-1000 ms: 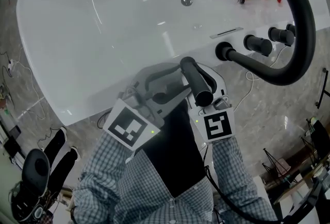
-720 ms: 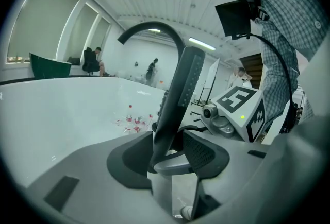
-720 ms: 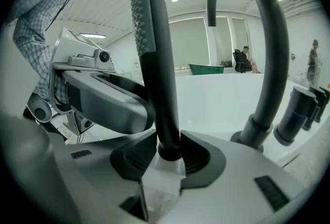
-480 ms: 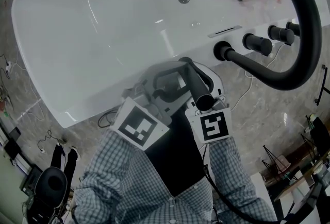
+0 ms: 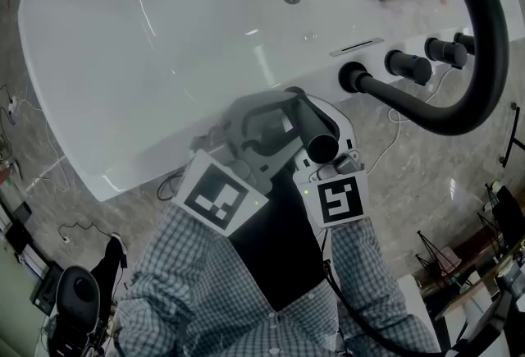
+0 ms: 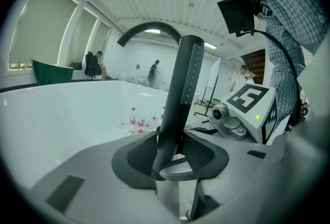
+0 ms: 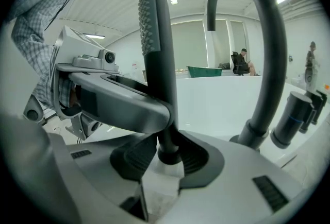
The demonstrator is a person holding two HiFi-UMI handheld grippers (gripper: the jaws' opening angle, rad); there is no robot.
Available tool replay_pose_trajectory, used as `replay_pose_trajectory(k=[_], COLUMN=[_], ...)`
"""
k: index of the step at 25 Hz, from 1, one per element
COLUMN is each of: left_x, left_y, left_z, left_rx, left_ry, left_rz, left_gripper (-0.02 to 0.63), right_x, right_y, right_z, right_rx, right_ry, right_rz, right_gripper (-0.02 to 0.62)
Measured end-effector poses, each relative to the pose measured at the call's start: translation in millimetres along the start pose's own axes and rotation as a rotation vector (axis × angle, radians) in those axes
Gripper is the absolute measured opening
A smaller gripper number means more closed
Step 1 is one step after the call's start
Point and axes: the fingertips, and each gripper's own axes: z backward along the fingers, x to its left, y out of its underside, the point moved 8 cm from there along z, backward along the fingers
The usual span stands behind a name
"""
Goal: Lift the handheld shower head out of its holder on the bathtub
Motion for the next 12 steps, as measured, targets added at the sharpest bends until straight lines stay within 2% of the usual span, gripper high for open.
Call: replay_pose_trajectory(k=[4,12], left_x=[0,-12], left_y=[-7,-33], left_z=[5,17], left_rx=[-0.019,-0.014], left_ry=[-0.009,-0.003], left_rz=[0.023,-0.036], left_gripper=[0.152,0.152], right_x=[1,5], right_y=[-8,-31], right_z=[4,22], right_rx=[-0.016,-0.042], right_ry=[0.002,0.005], right_rz=[0.004,0.008], right_gripper=[0.118,0.118])
